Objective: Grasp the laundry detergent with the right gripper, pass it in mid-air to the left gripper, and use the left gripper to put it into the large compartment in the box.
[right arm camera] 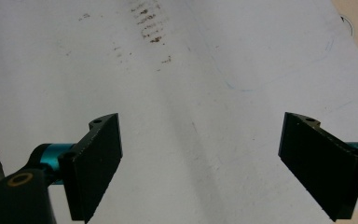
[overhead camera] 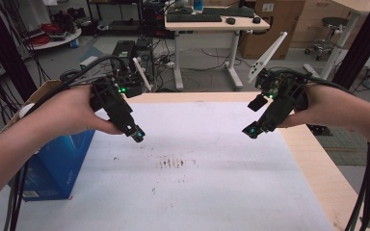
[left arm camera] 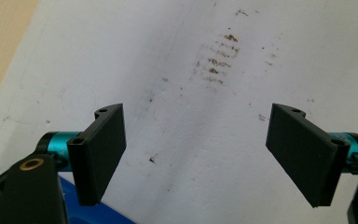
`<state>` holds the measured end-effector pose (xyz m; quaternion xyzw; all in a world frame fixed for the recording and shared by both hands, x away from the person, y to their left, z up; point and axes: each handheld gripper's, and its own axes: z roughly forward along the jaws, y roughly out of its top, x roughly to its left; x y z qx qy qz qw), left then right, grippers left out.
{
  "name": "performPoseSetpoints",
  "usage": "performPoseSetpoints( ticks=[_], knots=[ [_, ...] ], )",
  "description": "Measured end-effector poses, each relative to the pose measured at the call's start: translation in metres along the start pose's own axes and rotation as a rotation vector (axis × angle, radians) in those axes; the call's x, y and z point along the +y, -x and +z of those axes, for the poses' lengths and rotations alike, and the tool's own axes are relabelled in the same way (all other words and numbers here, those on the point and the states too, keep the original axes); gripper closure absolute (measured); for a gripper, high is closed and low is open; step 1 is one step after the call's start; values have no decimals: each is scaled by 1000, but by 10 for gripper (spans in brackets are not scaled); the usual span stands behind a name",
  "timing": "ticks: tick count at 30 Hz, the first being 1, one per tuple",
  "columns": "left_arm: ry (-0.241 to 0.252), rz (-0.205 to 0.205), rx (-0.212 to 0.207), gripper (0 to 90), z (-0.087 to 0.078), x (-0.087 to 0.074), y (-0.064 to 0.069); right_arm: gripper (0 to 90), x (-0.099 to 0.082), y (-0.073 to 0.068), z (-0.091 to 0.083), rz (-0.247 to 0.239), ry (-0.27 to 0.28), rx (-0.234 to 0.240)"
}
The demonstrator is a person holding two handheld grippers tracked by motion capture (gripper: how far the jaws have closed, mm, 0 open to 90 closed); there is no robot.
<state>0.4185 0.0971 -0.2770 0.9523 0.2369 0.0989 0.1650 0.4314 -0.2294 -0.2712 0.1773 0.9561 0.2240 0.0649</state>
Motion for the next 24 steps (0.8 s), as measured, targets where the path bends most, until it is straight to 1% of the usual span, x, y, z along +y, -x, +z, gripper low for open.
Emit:
performPoseSetpoints(
  ticks=[12,20,24],
  knots=[
    [-5,-11,3,201,1,-3,0,127,-1,1,2,-5,1,2],
    [-9,-9,5,201,0,-3,1,127,-2,-1,2,-2,3,-2],
    [0,-14,6,201,-1,-2,0,127,-3,-1,1,2,3,-3]
  ],
)
